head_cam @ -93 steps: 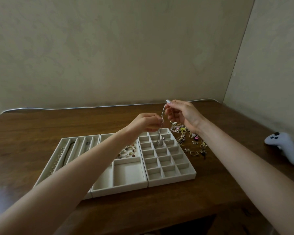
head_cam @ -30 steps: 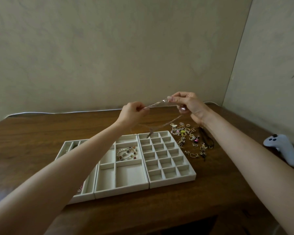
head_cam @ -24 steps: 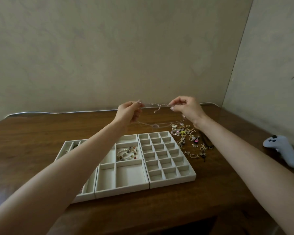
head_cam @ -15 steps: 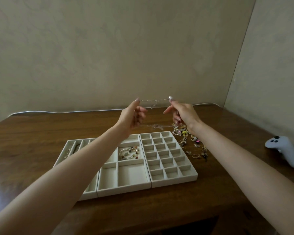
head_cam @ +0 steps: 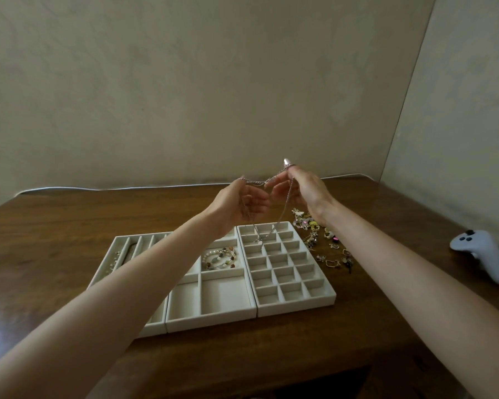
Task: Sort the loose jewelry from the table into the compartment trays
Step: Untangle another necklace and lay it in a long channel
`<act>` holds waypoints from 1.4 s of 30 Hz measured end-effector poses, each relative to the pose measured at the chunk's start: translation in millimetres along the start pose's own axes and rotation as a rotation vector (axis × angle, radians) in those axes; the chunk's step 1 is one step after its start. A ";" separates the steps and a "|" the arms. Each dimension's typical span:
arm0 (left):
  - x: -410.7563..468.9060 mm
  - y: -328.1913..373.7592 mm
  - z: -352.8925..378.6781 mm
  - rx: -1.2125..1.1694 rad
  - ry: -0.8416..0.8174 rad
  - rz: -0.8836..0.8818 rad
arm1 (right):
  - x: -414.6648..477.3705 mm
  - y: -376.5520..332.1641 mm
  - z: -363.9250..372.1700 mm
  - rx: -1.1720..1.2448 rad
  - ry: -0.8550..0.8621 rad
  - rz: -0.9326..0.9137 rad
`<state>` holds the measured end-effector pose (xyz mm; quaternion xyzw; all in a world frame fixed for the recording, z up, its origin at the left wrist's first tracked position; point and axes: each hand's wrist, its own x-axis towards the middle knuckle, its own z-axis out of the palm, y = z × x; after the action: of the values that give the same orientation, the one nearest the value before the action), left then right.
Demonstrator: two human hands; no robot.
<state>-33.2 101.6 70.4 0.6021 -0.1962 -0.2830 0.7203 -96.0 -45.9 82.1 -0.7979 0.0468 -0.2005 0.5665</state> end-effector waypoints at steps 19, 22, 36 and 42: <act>-0.4 15.4 -4.2 -0.815 -0.162 -0.133 | -14.4 26.1 3.6 -0.300 -0.598 0.161; -1.9 17.6 -8.3 -0.743 -0.172 -0.130 | -15.6 32.7 6.6 -0.346 -0.540 0.147; -7.4 0.5 -18.0 0.654 -0.056 0.081 | -10.2 33.3 -3.3 0.078 -0.397 0.098; -7.0 -2.8 -20.7 0.845 -0.150 0.048 | -6.3 36.1 -6.6 0.210 -0.267 0.131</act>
<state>-26.1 121.5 64.0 0.8173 -0.3609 -0.2039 0.4003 -98.7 -62.7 49.0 -0.7492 0.0019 -0.0592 0.6597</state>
